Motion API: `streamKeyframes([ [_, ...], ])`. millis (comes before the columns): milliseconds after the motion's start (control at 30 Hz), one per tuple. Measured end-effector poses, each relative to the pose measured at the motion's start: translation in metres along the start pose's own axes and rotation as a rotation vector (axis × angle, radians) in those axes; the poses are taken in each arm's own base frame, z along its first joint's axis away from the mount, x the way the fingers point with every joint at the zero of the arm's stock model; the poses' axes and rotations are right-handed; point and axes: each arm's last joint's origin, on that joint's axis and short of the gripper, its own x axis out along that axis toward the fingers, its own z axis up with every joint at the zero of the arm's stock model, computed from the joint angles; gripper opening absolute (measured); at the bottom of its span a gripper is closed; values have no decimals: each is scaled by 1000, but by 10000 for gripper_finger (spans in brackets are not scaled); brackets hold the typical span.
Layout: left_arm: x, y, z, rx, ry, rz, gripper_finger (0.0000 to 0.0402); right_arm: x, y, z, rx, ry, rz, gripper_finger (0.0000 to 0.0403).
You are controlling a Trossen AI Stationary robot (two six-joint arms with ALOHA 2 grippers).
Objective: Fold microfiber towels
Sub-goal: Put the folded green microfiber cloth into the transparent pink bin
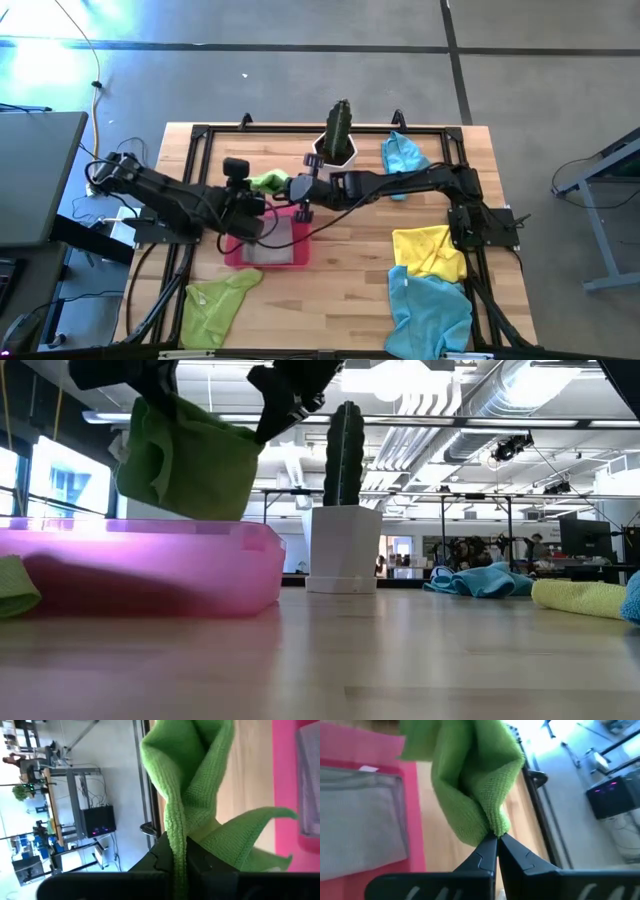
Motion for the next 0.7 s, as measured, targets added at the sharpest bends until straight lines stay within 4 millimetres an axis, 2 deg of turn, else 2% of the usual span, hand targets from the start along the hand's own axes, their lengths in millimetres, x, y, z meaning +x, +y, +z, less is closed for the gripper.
streamKeyframes([
  [167,2,1,2,-21,-55,-16,3,-1,3,-1,-11,9,10,0],
  [300,10,-15,-2,57,-116,-63,3,-2,5,-3,-27,27,44,0],
  [533,34,-38,-28,196,-145,-10,11,-2,6,-5,-94,32,123,0],
  [600,41,-41,-35,191,-151,70,11,0,4,-5,-89,33,122,0],
  [700,53,-46,-41,145,-160,87,10,2,0,-5,-65,27,110,0],
])
